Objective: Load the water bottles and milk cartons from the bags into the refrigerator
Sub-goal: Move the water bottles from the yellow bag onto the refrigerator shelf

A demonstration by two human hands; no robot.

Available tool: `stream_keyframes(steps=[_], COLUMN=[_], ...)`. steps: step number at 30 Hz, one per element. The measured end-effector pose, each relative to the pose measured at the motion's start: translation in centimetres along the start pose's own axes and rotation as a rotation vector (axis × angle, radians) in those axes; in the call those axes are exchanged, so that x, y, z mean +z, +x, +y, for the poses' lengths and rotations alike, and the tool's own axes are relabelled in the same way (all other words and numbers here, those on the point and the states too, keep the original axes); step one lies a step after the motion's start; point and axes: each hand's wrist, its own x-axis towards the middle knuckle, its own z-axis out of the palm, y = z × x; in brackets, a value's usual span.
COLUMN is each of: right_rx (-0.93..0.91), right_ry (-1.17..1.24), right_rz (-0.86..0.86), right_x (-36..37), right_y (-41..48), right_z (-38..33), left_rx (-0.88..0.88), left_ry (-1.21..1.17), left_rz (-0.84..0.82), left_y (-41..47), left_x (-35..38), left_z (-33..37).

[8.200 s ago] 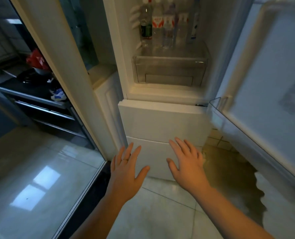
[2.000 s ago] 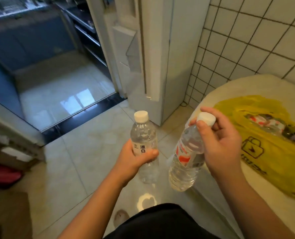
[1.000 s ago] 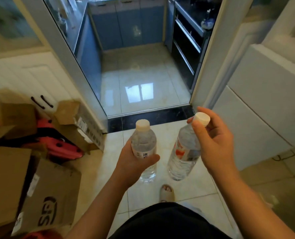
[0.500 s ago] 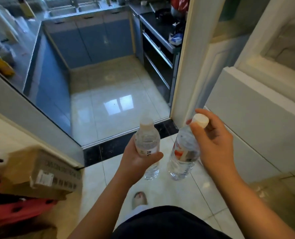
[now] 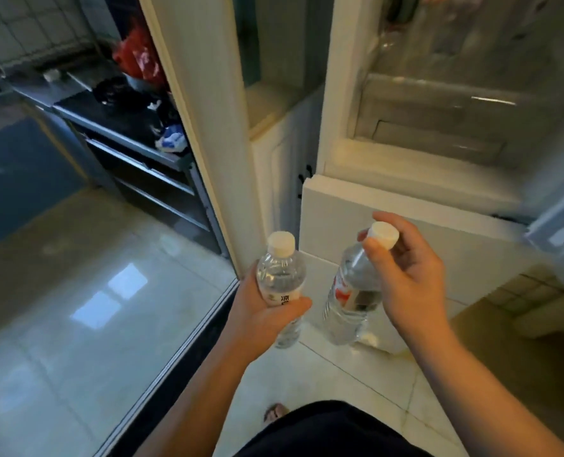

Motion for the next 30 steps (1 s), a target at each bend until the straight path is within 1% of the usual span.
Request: stream_keyframes(steps=[5, 11, 14, 17, 21, 25, 30], right_rx=[-0.009, -0.14, -0.24, -0.362, -0.501, -0.597, -0.682], right_ry=[-0.064, -0.107, -0.125, -0.114, -0.09, -0.022, 0.03], right_rz=[0.213, 0.427, 0.536, 0.609, 0.69, 0.724, 0.725], right_x=[-0.9, -3.5, -5.1, -6.7, -8.5, -10.1, -12.3], right_y=[3.7, 8.5, 11.8, 15.6, 21.0, 26.6, 33.4], right_z=[-0.5, -2.5, -3.9, -5.4, -7.4, -9.0, -10.0], left_rx=[0.096, 0.209, 0.287, 0.378, 0.448, 0.492, 0.585], left_ry=[0.028, -0.004, -0.057, -0.074, -0.111, -0.172, -0.213], left_rz=[-0.226, -0.369, -0.392, -0.407, -0.376, -0.329, -0.324], left_y=[7.5, 15.1, 18.3, 21.3, 25.3, 28.7, 33.0], left_x=[1.1, 5.2, 7.3, 9.4, 12.0, 14.4, 17.4], left_z=[3.0, 7.1, 10.1, 13.3, 18.0, 22.1, 26.1])
